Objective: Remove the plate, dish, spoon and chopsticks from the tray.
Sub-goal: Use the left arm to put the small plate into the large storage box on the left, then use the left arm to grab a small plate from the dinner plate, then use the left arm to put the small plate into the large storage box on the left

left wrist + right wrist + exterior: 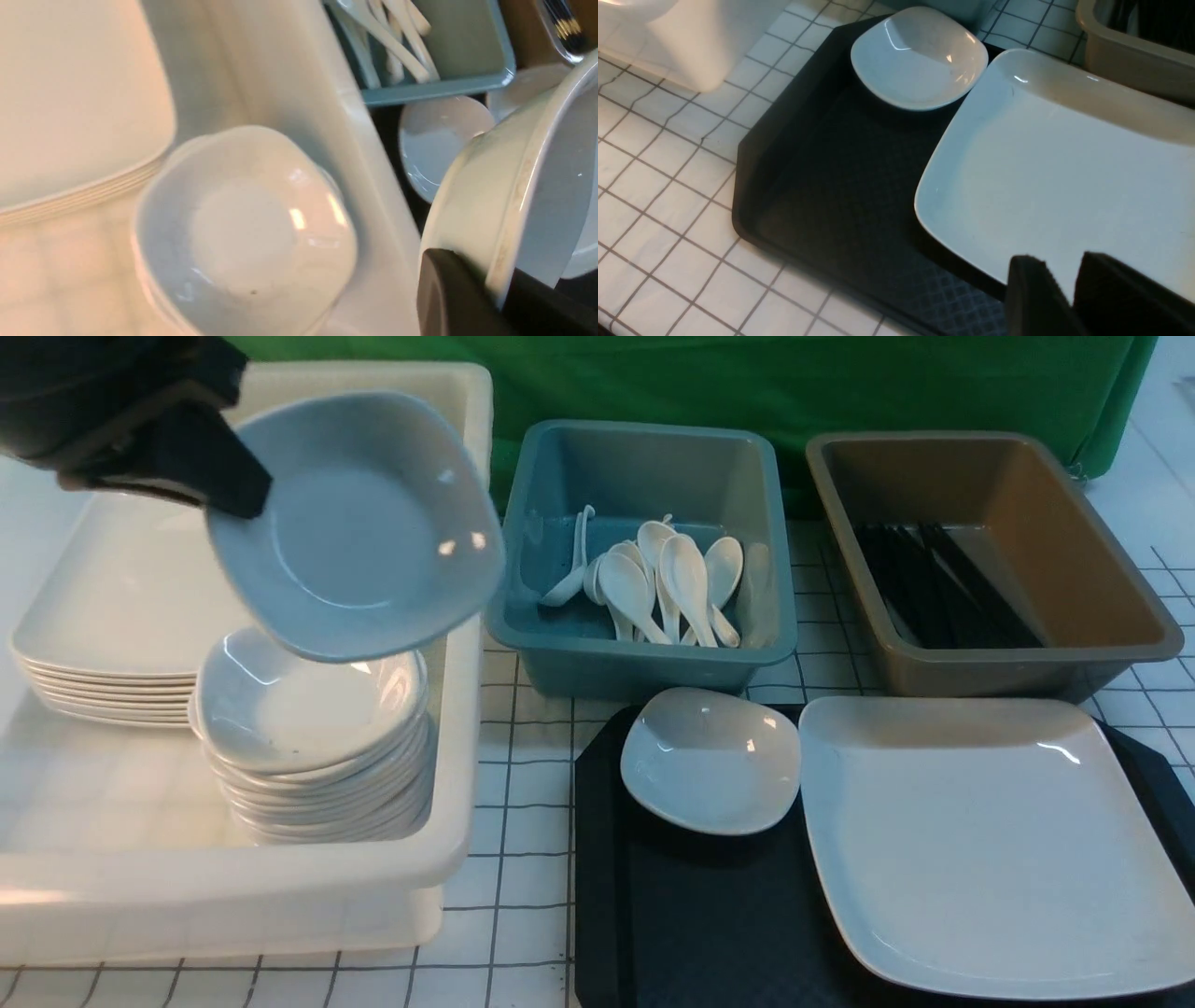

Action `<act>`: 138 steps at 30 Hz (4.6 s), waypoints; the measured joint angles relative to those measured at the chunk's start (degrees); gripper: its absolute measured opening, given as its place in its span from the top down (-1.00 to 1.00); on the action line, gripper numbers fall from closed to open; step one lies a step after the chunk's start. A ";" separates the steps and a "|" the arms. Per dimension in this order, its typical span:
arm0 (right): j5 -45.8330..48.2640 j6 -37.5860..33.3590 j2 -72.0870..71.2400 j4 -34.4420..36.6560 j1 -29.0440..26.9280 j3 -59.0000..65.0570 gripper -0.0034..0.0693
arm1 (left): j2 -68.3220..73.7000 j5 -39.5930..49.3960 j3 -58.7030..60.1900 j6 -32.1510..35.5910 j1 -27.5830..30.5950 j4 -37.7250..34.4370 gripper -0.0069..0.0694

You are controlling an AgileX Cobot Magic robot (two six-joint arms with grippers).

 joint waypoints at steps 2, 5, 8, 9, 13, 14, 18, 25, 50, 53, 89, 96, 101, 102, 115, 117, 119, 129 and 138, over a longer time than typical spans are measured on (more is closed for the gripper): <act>0.00 0.00 0.00 0.00 0.00 0.00 0.43 | 0.00 0.05 1.05 1.16 4.49 -0.25 0.78; 0.00 0.00 0.00 0.00 0.00 0.00 0.42 | 0.00 -0.01 3.35 2.43 7.91 -1.12 0.78; -0.11 0.00 0.00 0.00 0.00 0.00 0.42 | 0.25 -0.07 6.90 5.33 10.41 -2.75 0.78; -0.30 0.00 0.00 0.00 0.00 0.00 0.41 | 0.39 -0.13 8.13 5.93 10.81 -3.15 0.78; -0.76 0.03 0.00 0.00 0.00 0.00 0.41 | 1.29 -2.39 11.58 6.78 11.04 -4.06 0.78; -0.84 0.03 0.00 0.00 0.00 0.00 0.40 | 1.87 -4.21 12.81 6.78 11.04 -4.87 0.78; -0.91 0.03 0.00 0.00 0.00 0.00 0.38 | 3.45 -8.24 14.82 6.84 11.04 -5.14 0.78; -0.91 0.03 0.00 0.00 0.00 0.00 0.36 | 7.19 -10.07 15.38 6.93 11.04 -6.16 0.75; -1.03 0.03 0.06 0.00 0.00 0.00 0.33 | 6.02 -3.22 3.35 -2.94 7.08 -11.59 -0.19; -1.14 0.03 0.06 0.00 0.00 0.00 0.33 | 6.22 -1.52 3.20 -2.56 -0.63 -12.02 0.28; -2.65 -0.03 0.06 0.00 0.00 0.00 0.27 | 34.85 -28.85 3.18 -8.91 -56.46 52.20 -0.69; -2.65 -0.03 0.06 0.00 0.00 0.00 0.26 | 36.73 -32.18 3.18 -8.91 -56.46 57.04 -0.69; -2.65 -0.03 0.06 0.00 0.00 0.00 0.25 | 38.26 -33.04 3.18 -8.79 -56.10 60.11 -0.69; -2.65 -0.03 0.06 0.00 0.00 0.00 0.25 | 38.46 -33.33 3.18 -8.79 -55.87 60.11 -0.69; -2.65 0.02 0.06 0.00 0.00 0.00 0.25 | 39.50 -34.86 3.07 -8.79 -51.86 54.67 -0.20; -2.65 0.02 0.06 0.00 0.00 0.00 0.25 | 39.50 -34.79 3.07 -8.79 -51.86 52.76 0.04; -2.65 0.02 0.06 0.00 0.00 0.00 0.25 | 39.50 -35.34 3.07 -8.50 -51.86 50.64 0.32; -2.65 0.02 0.06 0.00 0.00 0.00 0.25 | 37.43 -31.35 2.03 -7.24 -52.99 47.64 0.71; -2.65 0.02 0.06 0.00 0.00 0.00 0.25 | 27.04 -25.12 2.67 -5.65 -53.36 33.14 0.80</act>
